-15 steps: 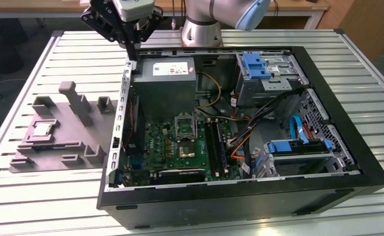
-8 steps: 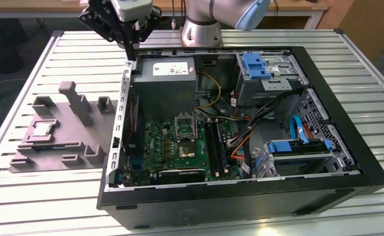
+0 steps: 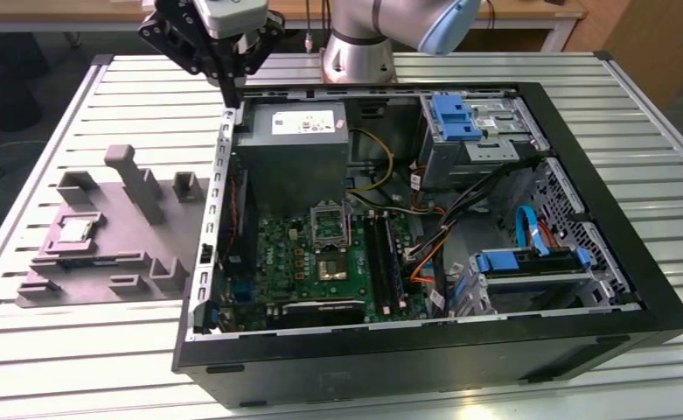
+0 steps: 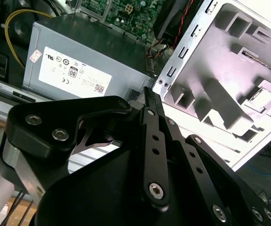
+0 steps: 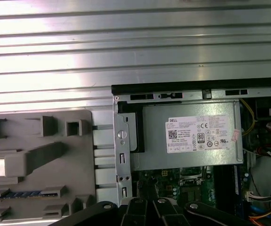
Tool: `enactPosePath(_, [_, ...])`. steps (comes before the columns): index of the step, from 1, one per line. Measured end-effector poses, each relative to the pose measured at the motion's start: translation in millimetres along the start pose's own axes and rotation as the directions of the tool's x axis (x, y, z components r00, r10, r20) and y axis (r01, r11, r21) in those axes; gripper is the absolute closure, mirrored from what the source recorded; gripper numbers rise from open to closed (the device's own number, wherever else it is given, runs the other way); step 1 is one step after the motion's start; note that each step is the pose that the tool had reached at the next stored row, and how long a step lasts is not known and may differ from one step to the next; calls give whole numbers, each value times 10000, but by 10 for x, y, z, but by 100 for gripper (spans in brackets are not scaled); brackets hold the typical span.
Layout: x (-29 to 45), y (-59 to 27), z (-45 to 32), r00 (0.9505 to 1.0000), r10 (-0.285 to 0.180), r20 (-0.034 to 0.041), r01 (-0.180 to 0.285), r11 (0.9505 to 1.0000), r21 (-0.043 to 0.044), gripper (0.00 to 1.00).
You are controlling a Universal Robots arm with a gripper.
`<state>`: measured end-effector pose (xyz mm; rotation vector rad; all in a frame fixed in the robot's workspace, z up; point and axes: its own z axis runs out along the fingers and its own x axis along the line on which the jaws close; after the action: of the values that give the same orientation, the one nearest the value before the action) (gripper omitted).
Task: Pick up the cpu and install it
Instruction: 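Reach for the cpu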
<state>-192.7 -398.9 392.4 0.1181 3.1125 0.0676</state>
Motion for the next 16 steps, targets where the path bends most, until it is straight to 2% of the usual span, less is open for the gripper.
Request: enactPosePath(16, [41, -3, -1, 10000, 0, 0, 0, 10000, 0, 89])
